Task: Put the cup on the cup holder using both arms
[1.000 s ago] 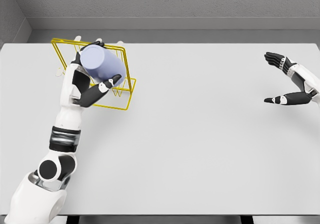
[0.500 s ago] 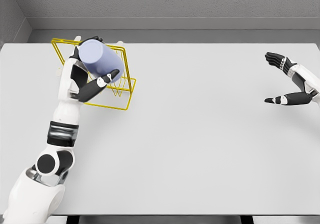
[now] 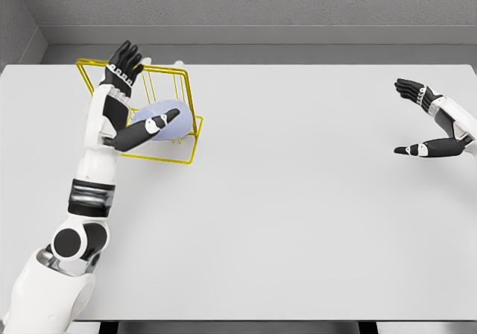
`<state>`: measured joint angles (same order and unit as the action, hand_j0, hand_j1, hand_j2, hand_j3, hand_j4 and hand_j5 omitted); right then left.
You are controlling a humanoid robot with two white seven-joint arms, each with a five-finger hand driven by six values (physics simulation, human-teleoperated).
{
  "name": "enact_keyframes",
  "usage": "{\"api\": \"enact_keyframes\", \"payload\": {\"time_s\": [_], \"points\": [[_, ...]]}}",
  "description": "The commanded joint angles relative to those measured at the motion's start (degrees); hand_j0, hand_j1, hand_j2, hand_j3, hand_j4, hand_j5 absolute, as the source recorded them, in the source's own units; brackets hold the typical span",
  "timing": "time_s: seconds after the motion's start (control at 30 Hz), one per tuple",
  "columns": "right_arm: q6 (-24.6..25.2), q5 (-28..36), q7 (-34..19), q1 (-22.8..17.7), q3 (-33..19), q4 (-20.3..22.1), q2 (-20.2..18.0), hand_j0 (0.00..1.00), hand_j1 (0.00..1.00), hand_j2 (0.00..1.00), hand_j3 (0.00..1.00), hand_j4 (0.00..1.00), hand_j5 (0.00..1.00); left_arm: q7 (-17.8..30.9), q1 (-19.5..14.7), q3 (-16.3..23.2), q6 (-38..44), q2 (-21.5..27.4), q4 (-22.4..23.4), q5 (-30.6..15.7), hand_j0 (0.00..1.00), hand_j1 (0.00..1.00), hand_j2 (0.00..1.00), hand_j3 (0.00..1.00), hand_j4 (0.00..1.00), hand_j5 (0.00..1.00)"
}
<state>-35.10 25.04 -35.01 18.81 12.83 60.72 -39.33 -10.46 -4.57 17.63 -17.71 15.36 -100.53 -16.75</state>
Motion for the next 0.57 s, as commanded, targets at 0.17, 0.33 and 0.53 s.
{"api": "enact_keyframes", "payload": {"time_s": [0.17,0.33,0.53], "points": [[0.10,0.45,0.01,0.00,-0.08,-0.07,-0.13,1.00,1.00,1.00,1.00,1.00,1.00,0.09,1.23,-3.21,-2.76,1.52,-0.46,-0.30,1.00,1.00,1.00,1.00,1.00,1.00],[0.10,0.45,0.01,0.00,0.01,-0.16,-0.04,1.00,1.00,1.00,1.00,1.00,1.00,-0.27,4.92,-6.55,-8.92,5.12,-0.46,-0.30,1.00,1.00,1.00,1.00,1.00,1.00],[0.10,0.45,0.01,0.00,0.01,-0.16,-0.04,1.00,1.00,1.00,1.00,1.00,1.00,-0.35,5.89,-9.28,-10.50,7.23,-0.46,-0.30,1.00,1.00,1.00,1.00,1.00,1.00]]}}
